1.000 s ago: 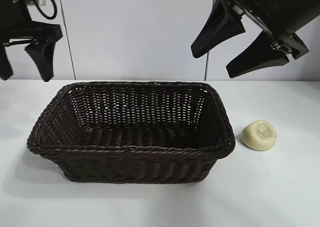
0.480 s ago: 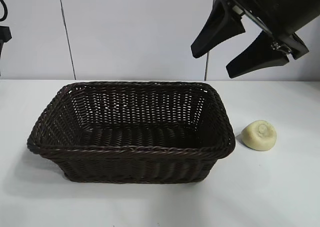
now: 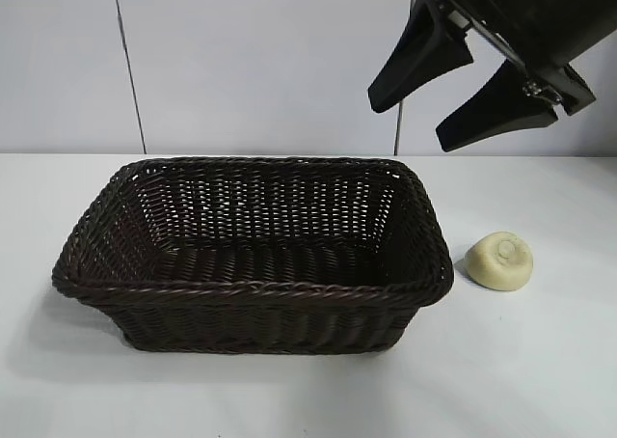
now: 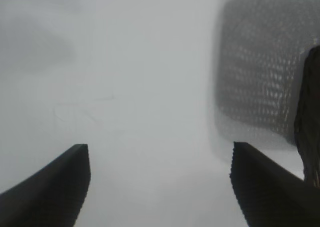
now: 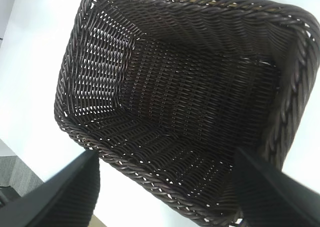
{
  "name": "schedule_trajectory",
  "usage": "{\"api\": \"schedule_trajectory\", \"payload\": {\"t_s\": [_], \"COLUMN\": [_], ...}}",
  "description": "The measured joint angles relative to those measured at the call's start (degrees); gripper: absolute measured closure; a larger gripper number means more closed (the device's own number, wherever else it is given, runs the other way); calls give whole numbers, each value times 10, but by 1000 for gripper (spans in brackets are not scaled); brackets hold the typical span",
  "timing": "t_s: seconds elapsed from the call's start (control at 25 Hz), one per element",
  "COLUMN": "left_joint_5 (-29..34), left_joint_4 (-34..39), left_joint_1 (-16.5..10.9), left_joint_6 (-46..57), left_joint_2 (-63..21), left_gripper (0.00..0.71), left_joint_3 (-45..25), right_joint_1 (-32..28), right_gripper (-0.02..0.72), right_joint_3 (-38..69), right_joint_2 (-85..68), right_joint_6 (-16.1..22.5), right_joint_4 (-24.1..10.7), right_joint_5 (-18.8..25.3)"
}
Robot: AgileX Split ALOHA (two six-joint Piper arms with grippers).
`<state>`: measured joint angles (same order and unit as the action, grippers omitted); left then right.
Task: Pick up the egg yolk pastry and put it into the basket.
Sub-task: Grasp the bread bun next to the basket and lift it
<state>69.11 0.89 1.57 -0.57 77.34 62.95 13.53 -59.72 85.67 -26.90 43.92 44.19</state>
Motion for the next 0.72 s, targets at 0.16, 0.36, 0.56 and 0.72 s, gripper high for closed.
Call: {"api": "schedule_trajectory", "payload": {"t_s": [0.16, 0.36, 0.56, 0.72], "left_joint_5": [-18, -32, -40, -47], "left_joint_4": [0, -1, -1, -1], "left_joint_1": [0, 0, 0, 0], "left_joint_6": [0, 1, 1, 1], "left_joint_2": [-118, -267, -403, -495], "left_gripper": [145, 145, 145, 145], "left_joint_3": [-102, -215, -298, -342], "right_joint_1": [0, 0, 0, 0], "right_gripper": [167, 167, 167, 167], "right_joint_3": [0, 0, 0, 0], "right_joint_2": [0, 0, 0, 0], "right_joint_6": [1, 1, 1, 1], "right_joint_4": [0, 0, 0, 0], "right_joint_5": [0, 0, 0, 0]}}
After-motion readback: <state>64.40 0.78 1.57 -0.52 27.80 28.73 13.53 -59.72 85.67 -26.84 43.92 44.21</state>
